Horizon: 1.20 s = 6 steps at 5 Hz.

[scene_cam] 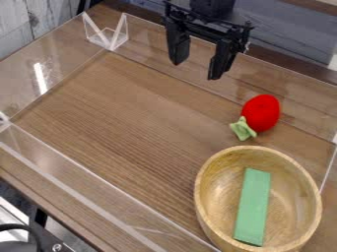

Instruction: Remove the green block from the brown bowl and put it on the table

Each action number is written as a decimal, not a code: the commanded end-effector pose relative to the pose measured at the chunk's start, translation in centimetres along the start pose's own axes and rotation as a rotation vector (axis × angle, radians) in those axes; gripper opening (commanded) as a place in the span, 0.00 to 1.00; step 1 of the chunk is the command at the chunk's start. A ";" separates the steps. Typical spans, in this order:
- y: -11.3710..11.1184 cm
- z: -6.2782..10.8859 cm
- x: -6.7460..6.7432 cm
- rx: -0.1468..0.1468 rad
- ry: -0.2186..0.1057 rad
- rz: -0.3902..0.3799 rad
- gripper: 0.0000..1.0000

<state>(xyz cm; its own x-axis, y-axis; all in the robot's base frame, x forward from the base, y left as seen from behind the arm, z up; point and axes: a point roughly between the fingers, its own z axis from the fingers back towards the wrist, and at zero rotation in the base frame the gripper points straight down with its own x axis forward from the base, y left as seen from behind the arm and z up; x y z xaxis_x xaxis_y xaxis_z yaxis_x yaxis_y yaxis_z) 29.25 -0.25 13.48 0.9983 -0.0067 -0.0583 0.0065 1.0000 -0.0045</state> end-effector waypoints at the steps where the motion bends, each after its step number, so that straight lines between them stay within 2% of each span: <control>1: -0.6 -1.1 0.1 -0.007 0.029 -0.005 1.00; 2: -3.1 -2.0 -0.7 -0.030 0.040 0.009 1.00; 3: -5.4 -2.8 -2.4 -0.055 0.031 0.073 1.00; 4: -7.6 -3.2 -4.0 -0.082 0.007 0.119 1.00; 6: -9.4 -3.6 -6.5 -0.122 -0.045 0.217 1.00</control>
<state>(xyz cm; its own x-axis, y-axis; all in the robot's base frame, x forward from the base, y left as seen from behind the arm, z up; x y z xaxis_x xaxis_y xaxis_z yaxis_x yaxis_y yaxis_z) 22.24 -9.52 9.28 0.9761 0.2078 -0.0636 -0.2132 0.9725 -0.0941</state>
